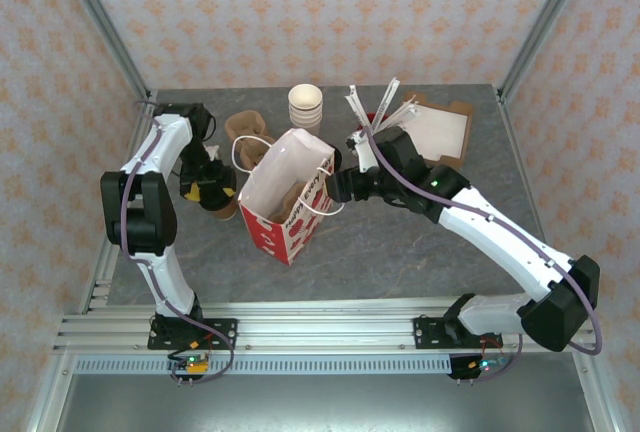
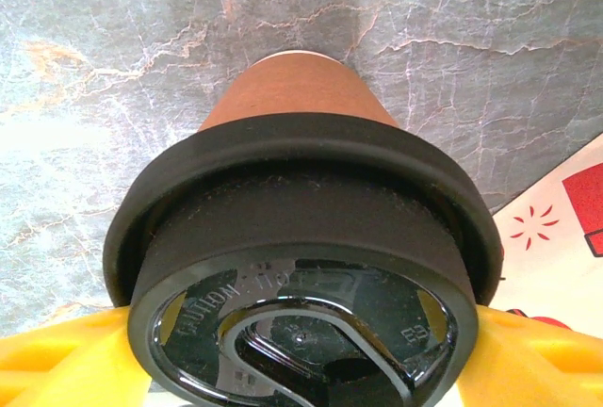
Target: Pack the takeout coffee
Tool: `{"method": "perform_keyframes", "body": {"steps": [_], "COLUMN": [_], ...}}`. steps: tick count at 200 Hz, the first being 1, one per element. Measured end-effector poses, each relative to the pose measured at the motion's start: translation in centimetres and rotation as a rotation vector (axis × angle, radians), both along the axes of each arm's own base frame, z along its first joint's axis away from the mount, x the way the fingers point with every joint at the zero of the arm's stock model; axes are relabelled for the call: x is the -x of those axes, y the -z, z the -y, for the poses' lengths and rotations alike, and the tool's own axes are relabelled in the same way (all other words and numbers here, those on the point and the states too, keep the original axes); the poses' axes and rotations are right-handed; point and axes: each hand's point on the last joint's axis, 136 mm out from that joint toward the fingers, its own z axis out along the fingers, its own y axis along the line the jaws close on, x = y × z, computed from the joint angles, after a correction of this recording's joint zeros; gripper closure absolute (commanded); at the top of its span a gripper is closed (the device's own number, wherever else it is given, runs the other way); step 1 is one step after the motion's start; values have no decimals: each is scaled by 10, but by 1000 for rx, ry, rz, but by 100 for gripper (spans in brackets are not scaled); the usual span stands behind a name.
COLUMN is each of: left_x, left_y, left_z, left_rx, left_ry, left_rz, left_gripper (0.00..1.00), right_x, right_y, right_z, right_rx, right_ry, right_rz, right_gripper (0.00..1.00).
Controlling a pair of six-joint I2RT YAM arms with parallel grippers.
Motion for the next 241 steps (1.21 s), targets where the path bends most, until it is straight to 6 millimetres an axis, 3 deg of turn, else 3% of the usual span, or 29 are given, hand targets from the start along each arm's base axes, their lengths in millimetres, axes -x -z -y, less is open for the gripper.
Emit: {"method": "perform_keyframes", "body": {"steps": [241], "left_x": [-15], "left_y": [-6], "left_z": [6], "left_rx": [-83], "left_ry": [38], "left_rz": [79], "left_gripper": [18], "right_x": [-1], "right_y": [5], "right_z": [-1], "right_rx": [10], "right_ry": [-1], "right_rz": [-12], "right_gripper": [28]}}
